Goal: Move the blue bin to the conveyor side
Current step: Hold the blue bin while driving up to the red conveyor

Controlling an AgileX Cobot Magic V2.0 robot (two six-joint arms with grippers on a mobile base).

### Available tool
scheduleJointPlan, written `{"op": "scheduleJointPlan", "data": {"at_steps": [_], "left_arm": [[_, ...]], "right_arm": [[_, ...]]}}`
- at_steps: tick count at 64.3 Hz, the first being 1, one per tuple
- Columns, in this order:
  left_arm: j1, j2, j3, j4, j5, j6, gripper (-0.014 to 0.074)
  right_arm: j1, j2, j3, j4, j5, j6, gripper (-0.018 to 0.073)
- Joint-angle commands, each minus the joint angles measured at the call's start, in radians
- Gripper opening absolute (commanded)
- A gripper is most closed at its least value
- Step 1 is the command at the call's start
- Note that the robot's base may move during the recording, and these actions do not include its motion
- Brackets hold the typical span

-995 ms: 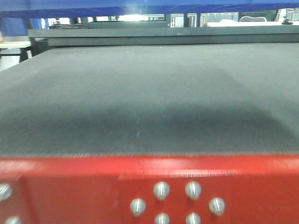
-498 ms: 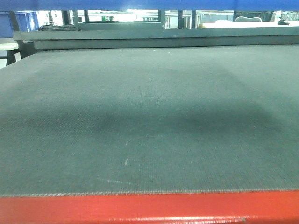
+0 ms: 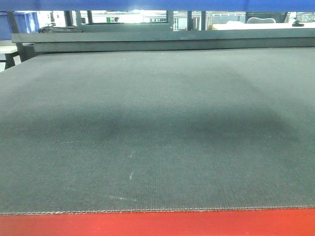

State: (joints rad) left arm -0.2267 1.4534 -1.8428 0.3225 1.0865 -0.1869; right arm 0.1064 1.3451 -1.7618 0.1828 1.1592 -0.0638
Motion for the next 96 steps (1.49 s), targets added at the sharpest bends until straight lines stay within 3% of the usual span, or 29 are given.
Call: {"op": "scheduleJointPlan", "data": {"at_steps": [1,42,57,81,96], "left_arm": [[0.001,-0.021,-0.015,0.070,-0.117,0.001,-0.0009],[0.001,-0.021,-0.015,0.070,-0.121,0.001,-0.0009],[0.001,-0.021,-0.015,0.070,-0.193,0.001,-0.0009],[0.001,0.017,-0.015,0.045,-0.139,0.001,-0.0009],[0.028,0.140,-0.015,-0.052,-0.136,0.001,-0.0009]], "right_arm": [[-0.004,-0.023,-0.018,-0.017,-0.098,-0.015,-0.0080],[-0.004,-0.023,-0.018,-0.017,-0.098,-0.015,-0.0080],[-0.004,-0.023,-0.018,-0.010,-0.087,-0.015,-0.0080],[-0.004,0.030,-0.020,0.041,-0.124,-0.015,-0.0079],[-0.004,0.156,-0.020,0.041,-0.183,-0.015,-0.0079]]}}
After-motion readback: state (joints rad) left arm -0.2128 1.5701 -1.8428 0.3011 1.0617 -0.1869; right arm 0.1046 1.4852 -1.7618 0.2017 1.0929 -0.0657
